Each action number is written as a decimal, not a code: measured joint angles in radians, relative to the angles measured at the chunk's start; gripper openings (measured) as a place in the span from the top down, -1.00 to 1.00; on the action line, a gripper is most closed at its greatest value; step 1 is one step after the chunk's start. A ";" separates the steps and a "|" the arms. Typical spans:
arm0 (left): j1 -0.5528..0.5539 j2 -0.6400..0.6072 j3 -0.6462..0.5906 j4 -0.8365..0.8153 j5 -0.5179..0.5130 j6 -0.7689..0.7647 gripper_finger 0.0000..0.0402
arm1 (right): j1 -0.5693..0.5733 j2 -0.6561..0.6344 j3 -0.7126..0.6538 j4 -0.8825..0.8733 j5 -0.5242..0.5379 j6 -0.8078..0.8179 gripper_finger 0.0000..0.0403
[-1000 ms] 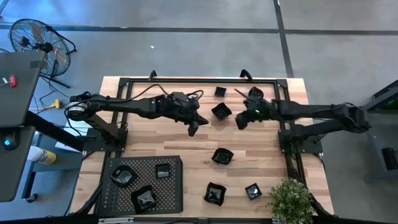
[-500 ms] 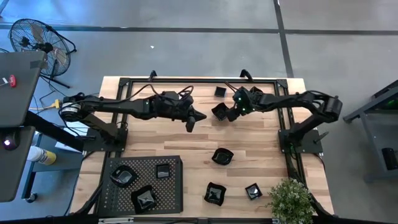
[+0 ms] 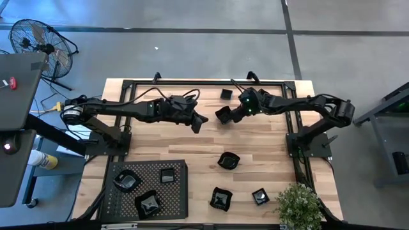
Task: Pick & Place Mini shaped plates
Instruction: Stack the distorted square plate on top of the distorted square plate on the shelf
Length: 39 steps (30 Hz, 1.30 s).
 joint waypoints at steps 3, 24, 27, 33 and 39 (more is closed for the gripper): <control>0.000 0.000 0.000 -0.012 -0.003 -0.011 0.87 | 0.000 -0.009 0.000 0.000 -0.007 0.020 0.99; 0.000 0.000 0.000 -0.010 -0.006 -0.025 0.66 | -0.003 0.125 0.000 0.098 -0.049 0.056 0.95; 0.000 0.000 0.000 -0.010 -0.007 -0.025 0.65 | -0.003 0.114 0.002 0.100 -0.049 0.060 0.92; 0.000 0.000 0.001 -0.011 -0.059 -0.077 0.65 | 0.014 0.012 0.002 0.087 -0.017 0.035 0.98; 0.000 0.000 0.002 -0.024 -0.082 -0.077 0.65 | 0.039 -0.064 0.004 0.038 -0.001 0.070 0.90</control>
